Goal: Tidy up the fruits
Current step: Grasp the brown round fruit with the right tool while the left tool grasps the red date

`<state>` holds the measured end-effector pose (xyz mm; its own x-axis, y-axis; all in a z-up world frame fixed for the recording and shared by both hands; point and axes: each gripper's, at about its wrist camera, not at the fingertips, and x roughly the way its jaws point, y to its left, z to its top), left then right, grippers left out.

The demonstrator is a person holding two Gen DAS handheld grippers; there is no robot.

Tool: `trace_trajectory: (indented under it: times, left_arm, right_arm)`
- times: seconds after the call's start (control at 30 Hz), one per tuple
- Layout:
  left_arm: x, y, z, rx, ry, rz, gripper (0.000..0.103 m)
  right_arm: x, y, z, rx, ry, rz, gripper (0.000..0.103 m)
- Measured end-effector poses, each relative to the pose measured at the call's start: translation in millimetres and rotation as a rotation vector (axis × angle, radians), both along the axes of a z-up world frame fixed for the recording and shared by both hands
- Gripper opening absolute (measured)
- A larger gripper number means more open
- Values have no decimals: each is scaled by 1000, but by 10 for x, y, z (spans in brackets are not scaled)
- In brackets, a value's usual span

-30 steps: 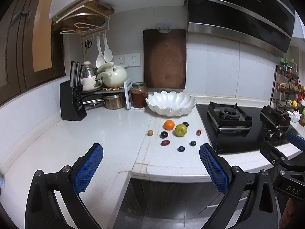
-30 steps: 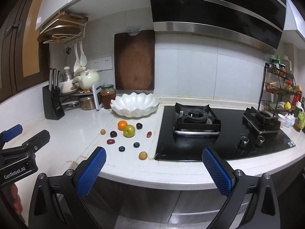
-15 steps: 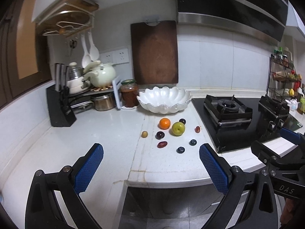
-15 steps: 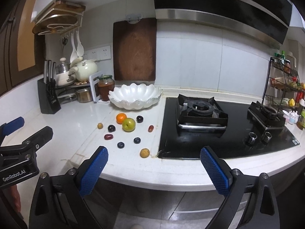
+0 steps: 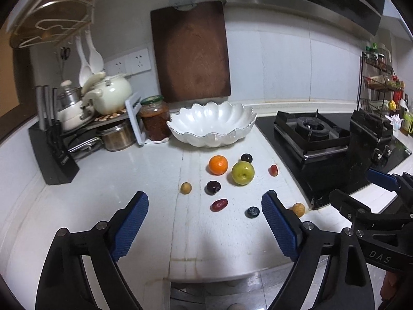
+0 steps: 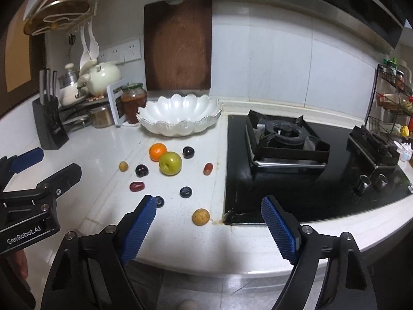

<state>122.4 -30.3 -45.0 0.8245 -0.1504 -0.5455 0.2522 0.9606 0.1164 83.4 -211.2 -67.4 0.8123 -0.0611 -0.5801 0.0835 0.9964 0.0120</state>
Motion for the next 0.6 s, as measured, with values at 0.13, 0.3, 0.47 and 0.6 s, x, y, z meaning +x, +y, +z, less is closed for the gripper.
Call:
trace_trajectory:
  times: [0.13, 0.3, 0.47, 0.6]
  left_arm:
    - [238, -25, -155, 18, 38, -23, 84]
    - [511, -53, -369, 13, 99, -49, 81]
    - [725, -91, -597, 18, 156, -67, 75]
    - [859, -98, -768, 16, 198, -80, 72]
  right_arm:
    - [202, 23, -141, 4, 44, -1, 78]
    - [380, 53, -295, 22, 98, 2, 74]
    - [569, 105, -492, 28, 163, 8, 67]
    - [675, 115, -633, 40, 208, 9, 63]
